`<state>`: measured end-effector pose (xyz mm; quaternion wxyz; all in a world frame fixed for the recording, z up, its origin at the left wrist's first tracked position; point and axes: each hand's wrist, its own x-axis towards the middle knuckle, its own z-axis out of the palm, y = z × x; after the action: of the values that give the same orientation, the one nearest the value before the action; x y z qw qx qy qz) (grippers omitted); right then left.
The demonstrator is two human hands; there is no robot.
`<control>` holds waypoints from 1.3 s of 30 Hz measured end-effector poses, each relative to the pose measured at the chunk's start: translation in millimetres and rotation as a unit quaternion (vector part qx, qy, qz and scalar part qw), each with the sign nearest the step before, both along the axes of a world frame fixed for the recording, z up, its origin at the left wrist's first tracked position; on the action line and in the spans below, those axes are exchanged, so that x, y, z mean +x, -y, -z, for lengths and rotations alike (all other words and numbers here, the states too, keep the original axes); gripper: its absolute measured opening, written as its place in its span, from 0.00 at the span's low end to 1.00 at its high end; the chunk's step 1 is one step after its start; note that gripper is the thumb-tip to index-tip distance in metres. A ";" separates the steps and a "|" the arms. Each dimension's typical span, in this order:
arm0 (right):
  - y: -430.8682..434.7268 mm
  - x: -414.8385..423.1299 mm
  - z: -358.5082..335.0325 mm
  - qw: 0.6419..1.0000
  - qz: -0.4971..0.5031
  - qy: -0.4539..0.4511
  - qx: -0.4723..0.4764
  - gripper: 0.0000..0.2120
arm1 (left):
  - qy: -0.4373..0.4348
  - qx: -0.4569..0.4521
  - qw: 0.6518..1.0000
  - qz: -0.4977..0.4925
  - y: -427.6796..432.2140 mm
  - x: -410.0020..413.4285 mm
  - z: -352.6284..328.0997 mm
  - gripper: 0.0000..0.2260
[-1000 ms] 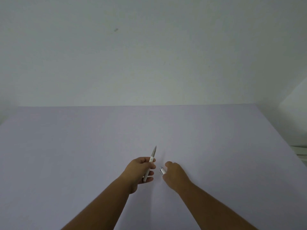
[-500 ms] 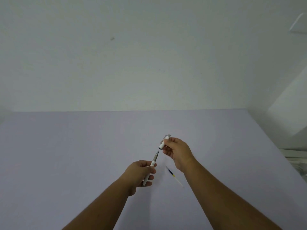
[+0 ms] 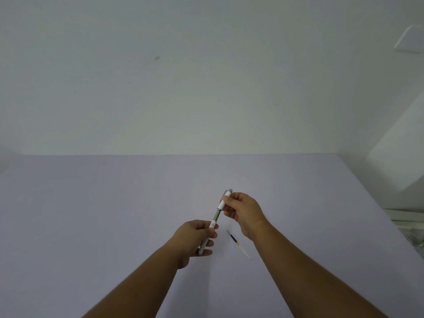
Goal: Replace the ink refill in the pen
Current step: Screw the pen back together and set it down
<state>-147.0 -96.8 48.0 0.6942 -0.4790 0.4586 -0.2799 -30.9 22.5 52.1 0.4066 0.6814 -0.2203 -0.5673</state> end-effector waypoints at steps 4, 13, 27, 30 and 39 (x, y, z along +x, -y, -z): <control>-7.6 0.3 2.5 0.998 -0.057 -0.019 -0.013 0.05 | -0.003 -0.013 1.000 -0.012 3.3 -0.4 -1.7 0.07; -5.7 -3.3 0.3 0.994 -0.105 -0.003 -0.021 0.04 | -0.002 -0.019 1.000 -0.016 7.8 -0.3 -3.1 0.07; -5.4 -1.6 16.4 0.994 -0.091 -0.053 -0.026 0.04 | -0.019 0.003 0.999 -0.037 9.2 -0.8 14.9 0.08; -3.8 -6.4 34.0 0.981 -0.049 -0.175 -0.063 0.05 | -0.004 0.020 0.997 -0.069 8.5 -1.5 29.4 0.07; -19.2 -39.9 87.3 0.848 -0.149 -0.465 -0.206 0.09 | 0.131 0.067 0.985 -0.089 6.0 -13.2 81.9 0.05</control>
<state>-186.9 -77.6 -39.3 0.3184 -0.7475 0.5830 -0.0057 -44.1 16.5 -29.9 0.3771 0.7923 -0.1717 -0.4479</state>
